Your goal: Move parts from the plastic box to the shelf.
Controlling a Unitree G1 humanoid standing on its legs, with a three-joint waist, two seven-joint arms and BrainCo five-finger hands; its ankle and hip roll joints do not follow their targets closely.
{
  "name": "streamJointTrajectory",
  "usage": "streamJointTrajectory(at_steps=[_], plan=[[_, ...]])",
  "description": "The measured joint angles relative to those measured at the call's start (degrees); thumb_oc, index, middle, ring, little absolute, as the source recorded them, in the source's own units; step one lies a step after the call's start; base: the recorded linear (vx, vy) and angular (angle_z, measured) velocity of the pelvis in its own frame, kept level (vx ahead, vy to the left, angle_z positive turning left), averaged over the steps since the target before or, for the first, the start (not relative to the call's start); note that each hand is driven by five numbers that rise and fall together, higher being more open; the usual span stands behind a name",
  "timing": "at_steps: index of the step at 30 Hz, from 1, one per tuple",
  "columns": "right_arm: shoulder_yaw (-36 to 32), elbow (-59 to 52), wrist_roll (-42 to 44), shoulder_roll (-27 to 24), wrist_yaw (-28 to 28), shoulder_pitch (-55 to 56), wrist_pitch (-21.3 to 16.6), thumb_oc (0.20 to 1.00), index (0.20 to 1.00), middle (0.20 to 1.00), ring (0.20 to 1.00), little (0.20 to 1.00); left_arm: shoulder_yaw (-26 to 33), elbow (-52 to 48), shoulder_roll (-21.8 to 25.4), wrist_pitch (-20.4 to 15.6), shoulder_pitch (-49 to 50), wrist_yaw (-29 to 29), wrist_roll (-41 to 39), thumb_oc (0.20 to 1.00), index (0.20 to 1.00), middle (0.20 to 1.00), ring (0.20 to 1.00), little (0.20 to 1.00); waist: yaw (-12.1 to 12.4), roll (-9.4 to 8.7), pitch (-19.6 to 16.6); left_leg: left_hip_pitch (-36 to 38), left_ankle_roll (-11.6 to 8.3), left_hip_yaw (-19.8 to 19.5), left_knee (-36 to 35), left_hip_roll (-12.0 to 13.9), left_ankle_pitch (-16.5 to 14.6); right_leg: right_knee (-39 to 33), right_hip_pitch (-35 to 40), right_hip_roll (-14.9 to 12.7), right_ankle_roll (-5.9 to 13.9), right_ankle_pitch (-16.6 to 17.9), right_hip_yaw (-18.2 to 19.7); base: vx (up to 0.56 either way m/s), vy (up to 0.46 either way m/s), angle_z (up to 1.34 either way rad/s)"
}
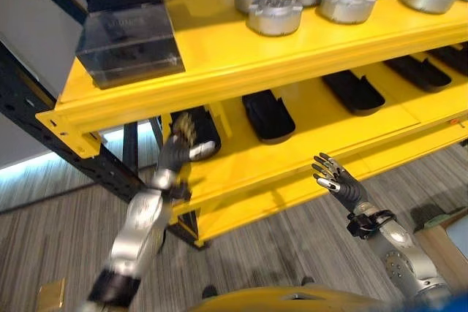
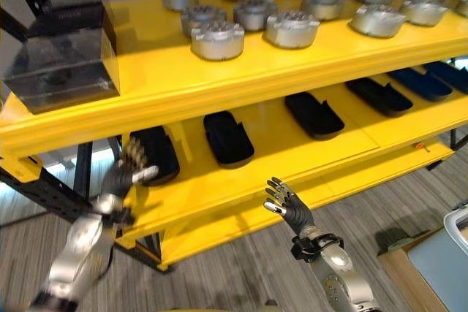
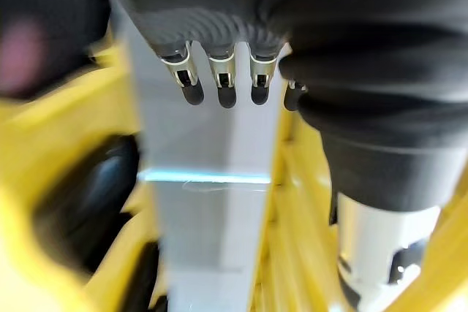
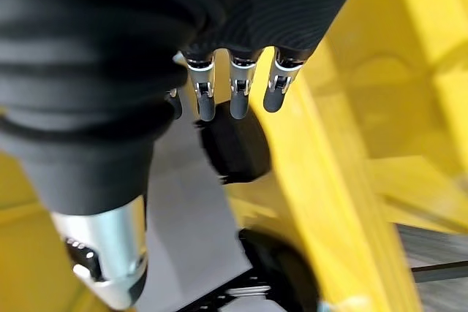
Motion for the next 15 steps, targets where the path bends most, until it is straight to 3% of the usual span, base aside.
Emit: streamJointTrajectory(at_steps=[2, 8, 15], plan=[[0.15, 0.07, -0.67, 0.15, 0.0, 0.11, -0.01, 1.0, 1.0, 1.0, 1.0, 1.0, -0.37, 3.25, -0.78, 1.46, 2.26, -1.76, -2.48, 1.0, 1.0, 1.0, 1.0, 1.0, 1.47, -0.12, -0.02, -0.18, 0.19, -0.13, -0.12, -0.41, 0.17, -0.45, 0.11, -0.22, 0.23, 0.37, 0.03, -0.02, 0.048, 0.03], [0.46, 1.21, -5.81, 0.49, -0.62, 0.34, -0.12, 1.0, 1.0, 1.0, 1.0, 1.0, -1.2, 8.01, -3.18, 3.04, 4.77, -3.62, -4.47, 1.0, 1.0, 1.0, 1.0, 1.0, 1.52, 0.03, 0.12, -0.13, 0.52, -0.52, -0.08, -1.04, 0.42, -1.61, 0.95, -0.87, 0.53, 1.23, -0.26, -0.01, 0.018, 0.02], [2.62, 4.02, -6.01, 2.34, -2.29, 0.1, -0.12, 1.0, 1.0, 1.0, 1.0, 1.0, -2.23, 8.76, -3.48, 3.74, 4.15, -4.45, -4.48, 1.0, 1.0, 1.0, 1.0, 1.0, 1.74, -0.01, 0.41, 0.03, 0.73, -1.81, -0.21, -1.65, 0.82, -2.73, 2.79, -1.27, 0.8, 1.91, -1.64, 0.0, 0.028, 0.1]])
